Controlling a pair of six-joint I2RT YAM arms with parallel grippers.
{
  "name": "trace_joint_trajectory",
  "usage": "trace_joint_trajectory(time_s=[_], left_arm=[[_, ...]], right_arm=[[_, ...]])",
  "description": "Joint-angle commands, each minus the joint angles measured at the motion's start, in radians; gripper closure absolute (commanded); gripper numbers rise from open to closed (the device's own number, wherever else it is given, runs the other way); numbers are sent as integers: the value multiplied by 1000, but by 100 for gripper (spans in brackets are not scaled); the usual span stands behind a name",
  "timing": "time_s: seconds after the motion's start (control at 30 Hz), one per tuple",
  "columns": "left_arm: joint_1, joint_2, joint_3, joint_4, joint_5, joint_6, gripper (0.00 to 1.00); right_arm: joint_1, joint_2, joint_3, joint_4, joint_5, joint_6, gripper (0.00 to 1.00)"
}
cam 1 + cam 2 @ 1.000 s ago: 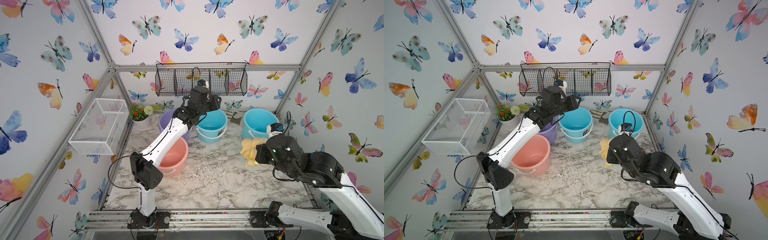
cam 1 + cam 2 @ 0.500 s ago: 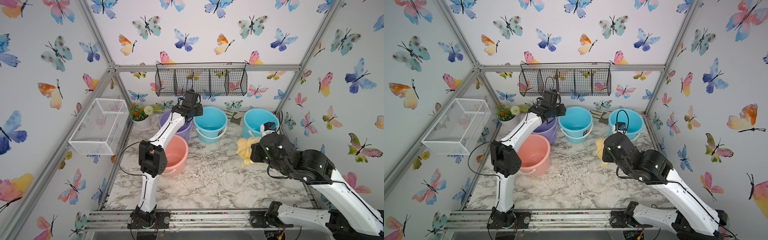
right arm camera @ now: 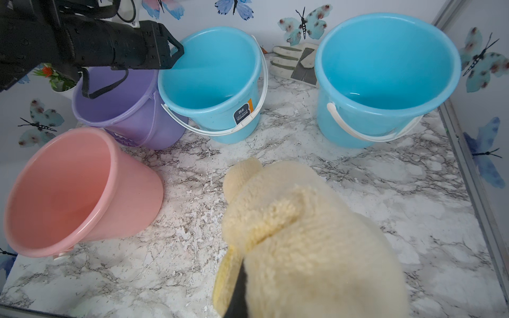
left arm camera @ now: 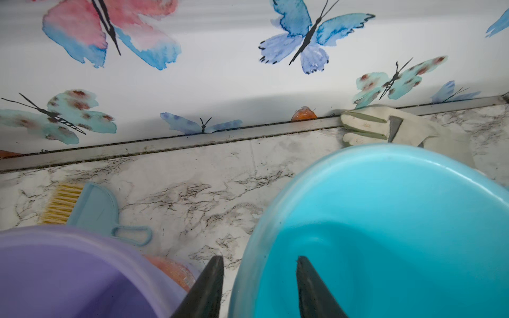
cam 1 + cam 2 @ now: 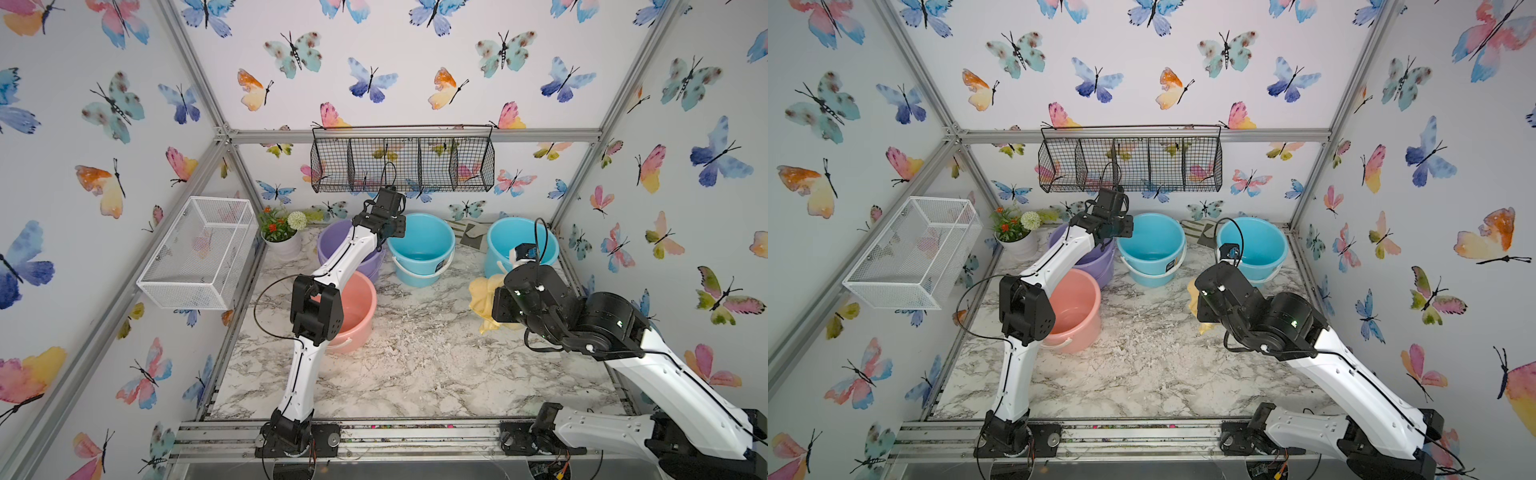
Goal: Wipe the inside of the bucket with a cloth
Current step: Pick up the bucket from the center of the board.
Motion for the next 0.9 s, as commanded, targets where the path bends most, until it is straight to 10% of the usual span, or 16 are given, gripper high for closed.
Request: trace_joint_trajectory(time_s=[0.0,0.6,0.87], left_arm=[[5,33,17,17,46,15,59],[3,-163,-260,102,324,-142,99],[-29,-427,-518,145,407,-241,100]], right_arm=[[-3,7,14,15,13,-17,98],[-3,21,42,104,23,-70,98],[-3,49,78,221,-19,-142,98]])
